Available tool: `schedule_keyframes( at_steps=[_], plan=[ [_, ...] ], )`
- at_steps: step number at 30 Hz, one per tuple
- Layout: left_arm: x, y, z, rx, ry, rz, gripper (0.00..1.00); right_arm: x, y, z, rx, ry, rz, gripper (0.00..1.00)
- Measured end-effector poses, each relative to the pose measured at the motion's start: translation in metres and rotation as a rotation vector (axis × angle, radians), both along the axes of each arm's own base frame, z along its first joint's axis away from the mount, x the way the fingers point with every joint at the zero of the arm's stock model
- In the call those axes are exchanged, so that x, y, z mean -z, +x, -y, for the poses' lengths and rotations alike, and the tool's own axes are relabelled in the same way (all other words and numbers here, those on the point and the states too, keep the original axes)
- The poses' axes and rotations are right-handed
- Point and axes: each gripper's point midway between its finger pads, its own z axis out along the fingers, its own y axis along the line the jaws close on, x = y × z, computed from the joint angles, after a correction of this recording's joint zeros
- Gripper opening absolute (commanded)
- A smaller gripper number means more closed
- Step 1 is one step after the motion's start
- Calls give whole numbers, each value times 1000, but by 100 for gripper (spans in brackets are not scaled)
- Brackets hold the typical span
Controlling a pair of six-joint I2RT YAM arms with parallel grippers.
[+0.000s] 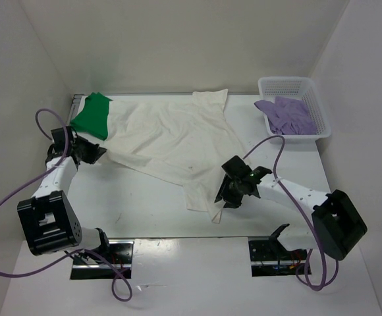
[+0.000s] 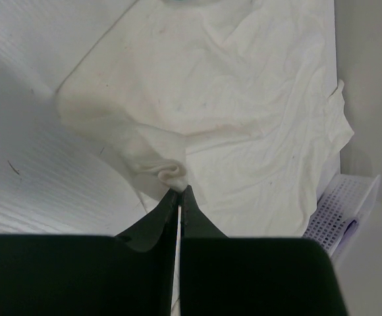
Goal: Fold and stack the t-shirts
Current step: Flatten out the tshirt
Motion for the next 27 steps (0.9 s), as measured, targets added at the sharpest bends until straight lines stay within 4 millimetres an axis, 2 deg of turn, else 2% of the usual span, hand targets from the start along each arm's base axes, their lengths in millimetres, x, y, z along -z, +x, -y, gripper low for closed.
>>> schedule_keyframes(
  at_steps=[8, 10, 11, 12, 14, 15, 17, 18, 21, 22, 24, 26, 27],
  plan=[
    [1, 0, 19, 55, -19, 2, 0, 25, 17, 29, 131, -91, -11, 48],
    [1, 0, 20, 58, -20, 1, 0, 32, 20, 33, 134, -117, -18, 37],
    [0, 0, 21, 61, -21, 1, 0, 33, 23, 33, 131, -118, -17, 19],
    [0, 0, 22, 63, -21, 2, 0, 33, 28, 32, 123, -119, -1, 11],
    [0, 0, 22, 65, -21, 1, 0, 29, 38, 29, 111, -110, 26, 0],
    [0, 0, 22, 65, -21, 2, 0, 25, 42, 26, 94, -104, 44, 0],
    [-1, 0, 22, 65, -21, 4, 0, 5, 54, 18, 57, -91, 99, 0],
    [-1, 0, 22, 64, -20, 5, 0, -10, 59, 12, 31, -75, 136, 0],
    [-7, 1, 18, 55, -18, 12, 0, -80, 70, 0, -29, 36, 284, 0],
    [-11, 3, 15, 47, -14, 18, 0, -106, 70, 1, -45, 93, 337, 0],
    [-24, 9, 4, 24, 1, 44, 0, -148, 69, 17, -28, 162, 439, 0],
    [-38, 15, -4, 7, 20, 76, 0, -158, 68, 39, 11, 169, 477, 0],
    [-44, 18, -7, 1, 28, 91, 0, -153, 67, 47, 26, 160, 471, 0]
  ],
)
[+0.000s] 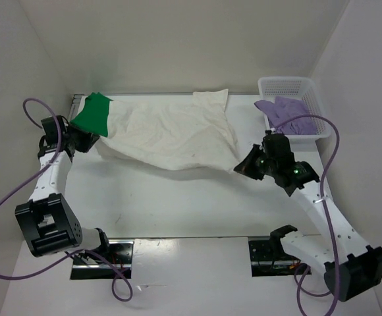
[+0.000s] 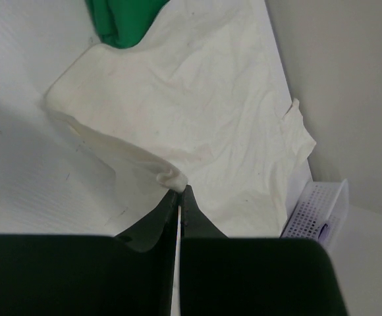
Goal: Fold and stack the t-shirts
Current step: Flatten out the tshirt
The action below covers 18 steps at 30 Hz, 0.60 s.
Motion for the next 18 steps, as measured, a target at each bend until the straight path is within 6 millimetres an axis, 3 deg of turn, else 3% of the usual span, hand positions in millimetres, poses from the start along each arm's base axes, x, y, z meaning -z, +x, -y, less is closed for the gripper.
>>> schedule_keyframes(
  at_steps=[5, 8, 11, 16, 18],
  plan=[
    [-8, 5, -3, -5, 12, 23, 0, 66, -17, 2, -38, -55, -224, 0],
    [-6, 5, -3, -7, 11, 13, 0, 73, -28, -2, -102, -62, -279, 0],
    [-9, 6, -5, -11, 14, 12, 0, 51, -41, -10, -216, -44, -278, 0],
    [-24, 15, -9, -16, 28, 42, 0, -19, -59, -43, -450, 37, -140, 0],
    [-29, 20, -11, -19, 35, 53, 0, -31, -64, -50, -491, 72, -100, 0]
  ],
)
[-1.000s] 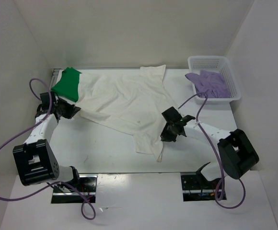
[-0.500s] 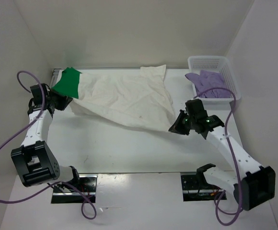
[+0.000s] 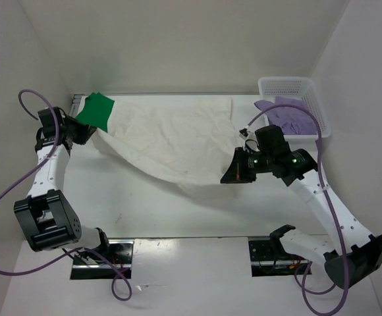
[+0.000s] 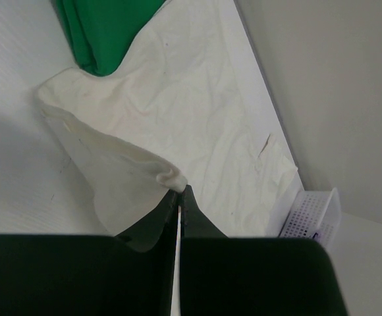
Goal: Fold and stack the t-shirts
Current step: Flatten out the tshirt
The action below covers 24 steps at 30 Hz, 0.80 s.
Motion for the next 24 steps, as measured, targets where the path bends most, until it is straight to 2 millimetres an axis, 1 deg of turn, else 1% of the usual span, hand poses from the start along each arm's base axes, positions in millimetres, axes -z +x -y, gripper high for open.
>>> schedule_keyframes(
  at_steps=[1, 2, 4, 5, 7, 8, 10, 11, 14, 15, 18, 19, 20, 22, 24],
  plan=[
    [-2, 2, -2, -3, 3, 4, 0, 4, 0, 2, 5, 7, -11, 0],
    [-4, 5, -3, -4, 8, 12, 0, 16, 6, 7, 38, 2, -29, 0],
    [-5, 8, -5, -9, 15, 17, 0, 56, 16, 22, 122, -38, -119, 0],
    [-4, 8, -6, -10, 18, 15, 0, 87, 21, 32, 180, -84, -200, 0],
    [0, 9, -7, -14, 21, 6, 0, 137, 27, 45, 264, -169, -336, 0],
    [3, 9, -8, -17, 24, -1, 0, 157, 28, 50, 295, -213, -397, 0],
    [10, 9, -10, -22, 28, -15, 0, 183, 38, 55, 334, -270, -449, 0],
    [15, 8, -11, -22, 34, -26, 0, 191, 46, 56, 348, -288, -455, 0],
    [28, 4, -11, -22, 36, -57, 0, 202, 80, 53, 371, -313, -428, 1],
    [30, 3, -11, -21, 35, -62, 0, 204, 94, 52, 378, -316, -408, 12],
    [31, 4, -9, -14, 44, -64, 0, 201, 129, 48, 403, -313, -329, 33],
    [32, 4, -8, -9, 53, -65, 0, 198, 136, 49, 412, -313, -305, 44],
    [33, 4, -7, -4, 57, -68, 0, 194, 140, 49, 423, -309, -288, 49],
    [40, 1, 0, 13, 62, -79, 0, 182, 146, 51, 446, -306, -242, 57],
    [51, -4, 10, 35, 62, -107, 0, 160, 147, 56, 482, -292, -180, 59]
  ],
)
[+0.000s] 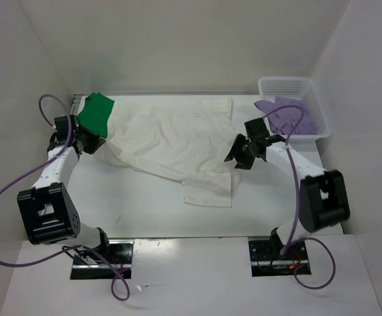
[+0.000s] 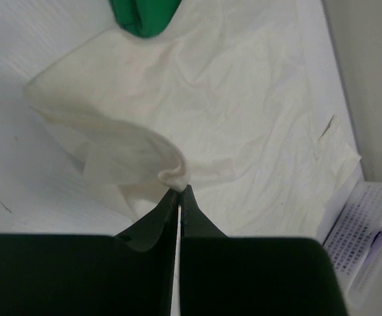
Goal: Fold and stack the t-shirts
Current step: Flatten out the tshirt
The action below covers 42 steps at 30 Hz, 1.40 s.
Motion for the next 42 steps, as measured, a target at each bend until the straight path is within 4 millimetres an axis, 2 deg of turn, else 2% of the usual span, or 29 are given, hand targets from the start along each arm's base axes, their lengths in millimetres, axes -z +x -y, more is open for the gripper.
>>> schedule_keyframes(
  at_steps=[3, 5, 7, 10, 12, 13, 19, 25, 32, 35, 38, 39, 42],
  plan=[
    [16, -9, 19, 52, 4, -48, 0, -40, -14, 8, 53, 29, 118, 59],
    [21, -15, 28, 73, 4, -69, 0, -51, -36, 11, 87, 70, 161, 55],
    [23, -18, 36, 98, 9, -77, 0, -36, -63, 14, 118, 98, 123, 49],
    [20, -20, 38, 112, 22, -73, 0, 6, -104, 13, 148, 102, -18, 46],
    [18, -20, 38, 114, 23, -69, 0, 23, -125, 13, 158, 88, -100, 45],
    [18, -21, 38, 115, 22, -70, 0, 26, -130, 13, 164, 85, -117, 45],
    [18, -23, 40, 123, 15, -71, 0, 30, -139, 0, 153, 97, -135, 45],
    [18, -25, 42, 129, 10, -67, 0, 54, -150, 7, 187, 50, -208, 41],
    [19, -27, 46, 140, 1, -68, 0, 58, -143, -2, 192, 84, -209, 36],
    [21, -28, 47, 142, -2, -72, 0, 59, -139, -7, 182, 104, -207, 29],
    [23, -29, 47, 144, -5, -76, 0, 60, -136, -10, 174, 111, -205, 11],
    [23, -30, 47, 144, -6, -77, 0, 61, -135, -11, 175, 111, -208, 0],
    [23, -29, 48, 144, -5, -75, 0, 61, -131, -11, 174, 99, -203, 0]
  ],
)
